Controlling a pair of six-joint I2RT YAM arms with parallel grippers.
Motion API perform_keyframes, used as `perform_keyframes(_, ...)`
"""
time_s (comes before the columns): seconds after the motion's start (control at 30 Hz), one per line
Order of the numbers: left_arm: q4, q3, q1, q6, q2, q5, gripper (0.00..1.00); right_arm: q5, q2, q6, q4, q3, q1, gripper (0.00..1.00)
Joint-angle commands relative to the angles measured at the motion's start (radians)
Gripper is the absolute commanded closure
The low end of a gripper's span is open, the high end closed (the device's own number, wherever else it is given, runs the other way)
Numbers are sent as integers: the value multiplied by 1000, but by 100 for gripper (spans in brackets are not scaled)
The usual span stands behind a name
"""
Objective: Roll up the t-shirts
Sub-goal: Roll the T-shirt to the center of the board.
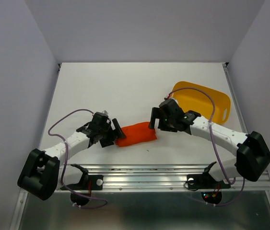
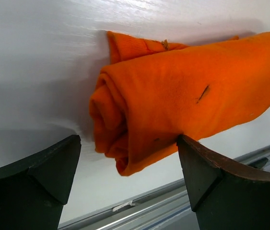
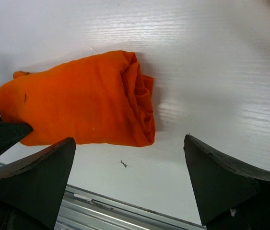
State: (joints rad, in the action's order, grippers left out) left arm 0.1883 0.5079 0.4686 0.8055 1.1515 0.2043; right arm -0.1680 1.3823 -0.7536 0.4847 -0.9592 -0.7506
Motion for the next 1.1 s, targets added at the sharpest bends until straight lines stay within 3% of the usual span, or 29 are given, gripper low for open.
perform_keyframes(0.0,-170,-19,-5,-34,82,131,8,140,0,33,-92,43,86,0)
perform_keyframes(0.07,-181,-14,-4,-55,138,164,10,227,14,37,-159,79,118,2)
perform_keyframes(0.27,-210,0,-4,-63,180,181,18,297,87,36,-227,97,119,2)
perform_keyframes(0.5,-213,20,-5,-65,212,178,21,274,173,5,-319,122,119,9)
perform_keyframes(0.73,-193,24,-5,-74,223,156,21,209,184,13,-316,132,119,9)
perform_keyframes(0.87,-193,23,-5,-71,231,147,30,226,205,5,-333,146,119,21)
perform_keyframes(0.9,-194,21,-7,-69,234,145,32,229,207,0,-340,149,119,29)
perform_keyframes(1.0,-197,23,-7,-66,243,138,38,243,216,-7,-374,155,119,37)
perform_keyframes(1.07,-199,29,-5,-65,254,135,43,251,230,-12,-399,158,119,48)
